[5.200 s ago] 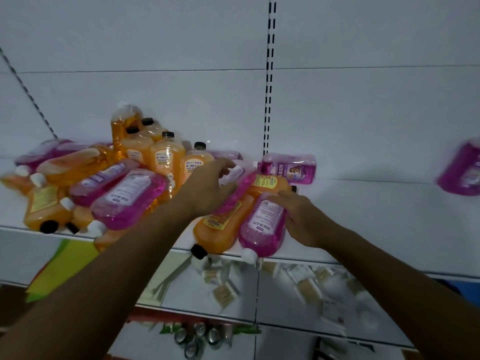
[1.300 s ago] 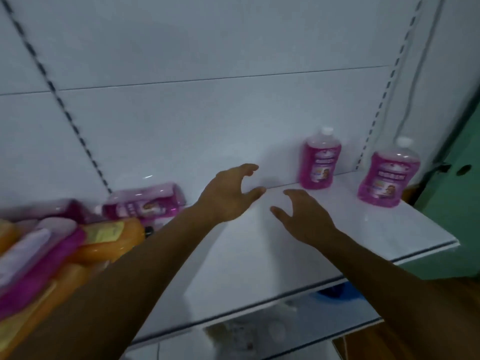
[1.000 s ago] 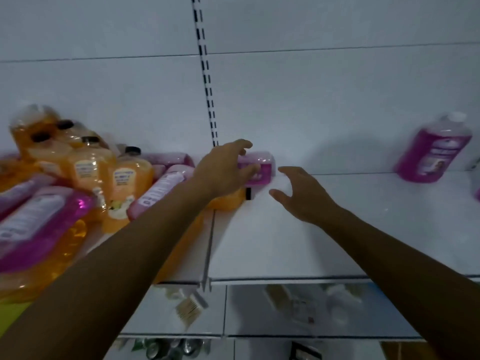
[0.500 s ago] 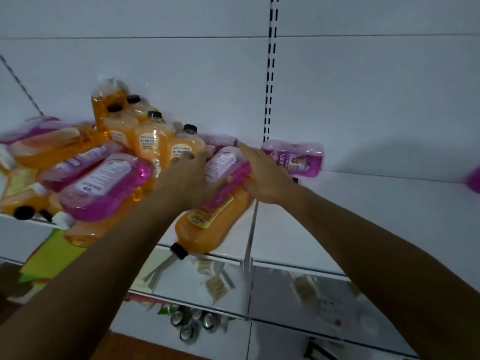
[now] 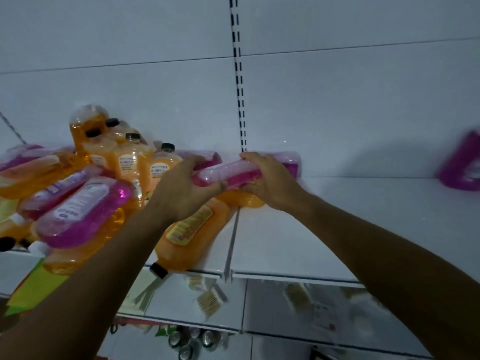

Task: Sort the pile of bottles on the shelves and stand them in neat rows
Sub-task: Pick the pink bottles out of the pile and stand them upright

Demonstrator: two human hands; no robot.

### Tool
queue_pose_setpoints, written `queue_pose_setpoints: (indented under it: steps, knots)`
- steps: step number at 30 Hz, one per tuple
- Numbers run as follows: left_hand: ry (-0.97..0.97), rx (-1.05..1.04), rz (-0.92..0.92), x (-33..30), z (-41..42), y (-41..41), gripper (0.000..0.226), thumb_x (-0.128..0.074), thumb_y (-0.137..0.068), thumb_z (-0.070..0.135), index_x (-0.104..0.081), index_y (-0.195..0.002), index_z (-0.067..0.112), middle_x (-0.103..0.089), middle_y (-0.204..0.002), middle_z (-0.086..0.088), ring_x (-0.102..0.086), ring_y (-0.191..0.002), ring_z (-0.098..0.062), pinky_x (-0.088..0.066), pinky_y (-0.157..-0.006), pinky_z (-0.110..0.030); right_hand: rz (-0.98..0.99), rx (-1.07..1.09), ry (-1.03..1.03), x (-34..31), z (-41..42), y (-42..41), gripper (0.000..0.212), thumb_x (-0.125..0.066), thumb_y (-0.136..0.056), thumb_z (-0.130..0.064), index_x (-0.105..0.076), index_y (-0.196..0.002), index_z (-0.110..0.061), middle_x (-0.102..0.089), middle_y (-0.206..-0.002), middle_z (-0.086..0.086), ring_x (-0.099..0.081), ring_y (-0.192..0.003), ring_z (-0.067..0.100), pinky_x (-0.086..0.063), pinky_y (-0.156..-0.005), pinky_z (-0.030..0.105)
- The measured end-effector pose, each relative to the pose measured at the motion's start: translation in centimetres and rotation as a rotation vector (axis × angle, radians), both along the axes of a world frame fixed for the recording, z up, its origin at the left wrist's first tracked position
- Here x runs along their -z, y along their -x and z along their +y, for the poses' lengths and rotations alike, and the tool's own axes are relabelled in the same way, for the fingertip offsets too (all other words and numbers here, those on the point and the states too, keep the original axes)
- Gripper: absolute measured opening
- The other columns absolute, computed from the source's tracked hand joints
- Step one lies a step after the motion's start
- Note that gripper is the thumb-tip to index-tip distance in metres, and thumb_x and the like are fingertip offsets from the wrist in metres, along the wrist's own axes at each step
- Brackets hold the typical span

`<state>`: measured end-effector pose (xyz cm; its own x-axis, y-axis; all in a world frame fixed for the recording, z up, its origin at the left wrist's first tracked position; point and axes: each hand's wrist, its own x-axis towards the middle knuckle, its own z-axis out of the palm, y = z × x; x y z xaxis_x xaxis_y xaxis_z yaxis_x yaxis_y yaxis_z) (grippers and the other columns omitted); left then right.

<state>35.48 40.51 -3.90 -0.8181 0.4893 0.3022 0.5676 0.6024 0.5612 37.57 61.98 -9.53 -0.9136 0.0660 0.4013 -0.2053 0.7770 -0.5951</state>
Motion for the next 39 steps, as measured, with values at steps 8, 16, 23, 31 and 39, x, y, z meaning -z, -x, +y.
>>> queue_pose_setpoints:
  steps: [8,16,23,31,39]
  knots:
    - [-0.088,0.16,0.043,-2.0,14.3,-2.9,0.084,-0.065,-0.067,0.067,-0.048,-0.132,0.017,-0.057,-0.13,-0.002,-0.055,-0.109,-0.017,-0.037,-0.083,-0.025,0.027,0.358,0.093,-0.2,11.5,-9.8,0.062,-0.079,-0.071,-0.045,-0.058,-0.125,-0.025,-0.052,-0.115,0.006,-0.056,-0.1,0.017,-0.048,-0.087,0.03]
    - [-0.119,0.612,-0.029,-0.9,30.2,-10.3,0.076,-0.085,-0.064,0.037,-0.05,-0.128,0.017,-0.058,-0.117,0.005,-0.055,-0.092,-0.013,-0.039,-0.067,-0.007,-0.023,0.731,0.19,1.6,20.5,-21.9,0.045,-0.073,-0.079,-0.047,-0.064,-0.109,-0.015,-0.066,-0.094,0.0,-0.06,-0.082,0.015,-0.044,-0.07,0.026]
    - [-0.158,0.719,0.002,0.7,41.6,-15.2,0.066,-0.086,-0.065,0.034,-0.058,-0.119,0.01,-0.064,-0.11,-0.002,-0.058,-0.093,-0.017,-0.051,-0.081,-0.028,-0.045,0.915,0.285,3.9,28.0,-27.6,0.045,-0.072,-0.08,-0.046,-0.055,-0.109,-0.015,-0.067,-0.101,0.001,-0.065,-0.087,0.019,-0.054,-0.079,0.037]
    - [-0.176,0.736,-0.011,1.8,48.4,-17.3,0.056,-0.08,-0.074,0.034,-0.059,-0.119,0.008,-0.066,-0.113,-0.004,-0.061,-0.099,-0.02,-0.05,-0.087,-0.031,0.11,0.961,0.297,4.8,33.1,-29.4,0.043,-0.068,-0.087,-0.032,-0.058,-0.126,-0.015,-0.067,-0.114,0.003,-0.062,-0.099,0.017,-0.047,-0.083,0.03]
    - [-0.002,0.784,-0.007,2.1,47.9,-16.4,0.066,-0.067,-0.088,0.022,-0.036,-0.146,0.016,-0.054,-0.138,-0.005,-0.052,-0.123,-0.022,-0.036,-0.102,-0.024,0.091,1.159,0.206,4.8,32.3,-29.0,0.042,-0.066,-0.086,-0.037,-0.05,-0.117,-0.014,-0.057,-0.112,0.006,-0.057,-0.1,0.023,-0.049,-0.082,0.037]
